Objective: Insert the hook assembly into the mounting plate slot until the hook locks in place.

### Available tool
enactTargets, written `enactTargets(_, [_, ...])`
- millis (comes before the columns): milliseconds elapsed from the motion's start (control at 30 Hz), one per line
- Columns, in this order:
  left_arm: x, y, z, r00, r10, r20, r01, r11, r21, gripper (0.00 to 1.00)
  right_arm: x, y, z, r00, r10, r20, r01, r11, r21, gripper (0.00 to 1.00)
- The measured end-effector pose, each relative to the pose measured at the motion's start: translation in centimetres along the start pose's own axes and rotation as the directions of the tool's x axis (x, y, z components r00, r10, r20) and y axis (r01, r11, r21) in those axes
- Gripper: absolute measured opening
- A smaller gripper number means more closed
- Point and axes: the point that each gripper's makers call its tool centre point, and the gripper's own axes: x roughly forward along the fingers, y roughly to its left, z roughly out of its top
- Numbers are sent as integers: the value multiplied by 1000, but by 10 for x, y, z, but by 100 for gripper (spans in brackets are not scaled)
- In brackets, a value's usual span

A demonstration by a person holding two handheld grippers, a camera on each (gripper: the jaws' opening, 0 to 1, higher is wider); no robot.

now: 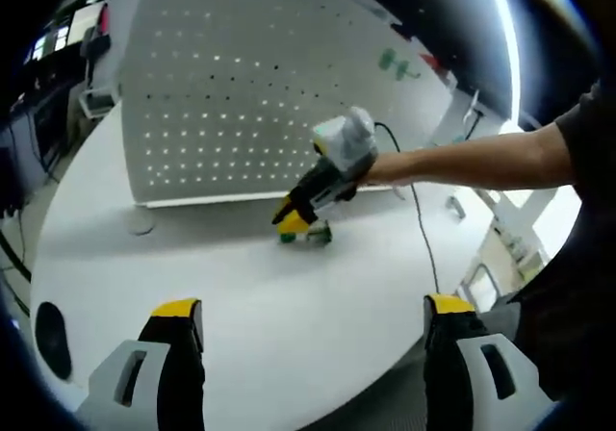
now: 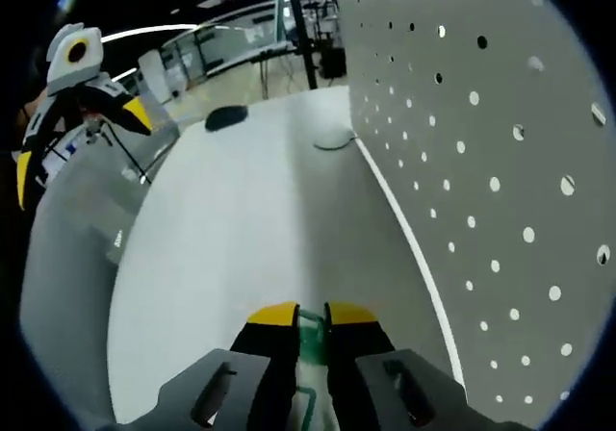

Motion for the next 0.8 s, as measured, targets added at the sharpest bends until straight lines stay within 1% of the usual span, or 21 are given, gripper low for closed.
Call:
enactTargets(200, [1, 0, 1, 1000, 1, 2, -1, 1000, -2, 96, -2, -1, -3, 999, -32, -41, 31, 999, -25, 6])
enactTargets(233, [1, -1, 1, 1000, -1, 3, 1, 1000, -1, 96, -3, -2, -3, 998, -47, -47, 46, 999, -29, 6])
enactTargets(300, [1, -2, 3, 1000, -3, 6, 3, 1000, 0, 95, -4, -1, -1, 997, -58, -49, 56, 998, -24, 4])
enactTargets(333, [1, -2, 3, 1000, -4, 6, 4, 1000, 0, 95, -5, -1, -1, 997, -61, -51, 60, 998, -18, 0])
enactTargets(367, [2, -2, 3, 1000, -4, 5, 4, 1000, 0, 95, -5, 1, 0, 997, -55, -47, 55, 998, 10, 0])
enactTargets(467, [1, -2, 4, 1000, -3, 8, 3, 1000, 1, 95, -5, 0, -2, 997, -62, -55, 62, 998, 10, 0])
enactTargets(633, [-2, -1, 4, 1000, 0, 12, 0, 1000, 1, 95, -6, -1, -5, 994, -88, -67, 92, 993, 68, 0])
enactTargets(800, [-4, -1, 5, 1000, 6, 23, -6, 1000, -1, 96, -12, -9, 0, 991, -127, -34, 131, 983, 132, 0])
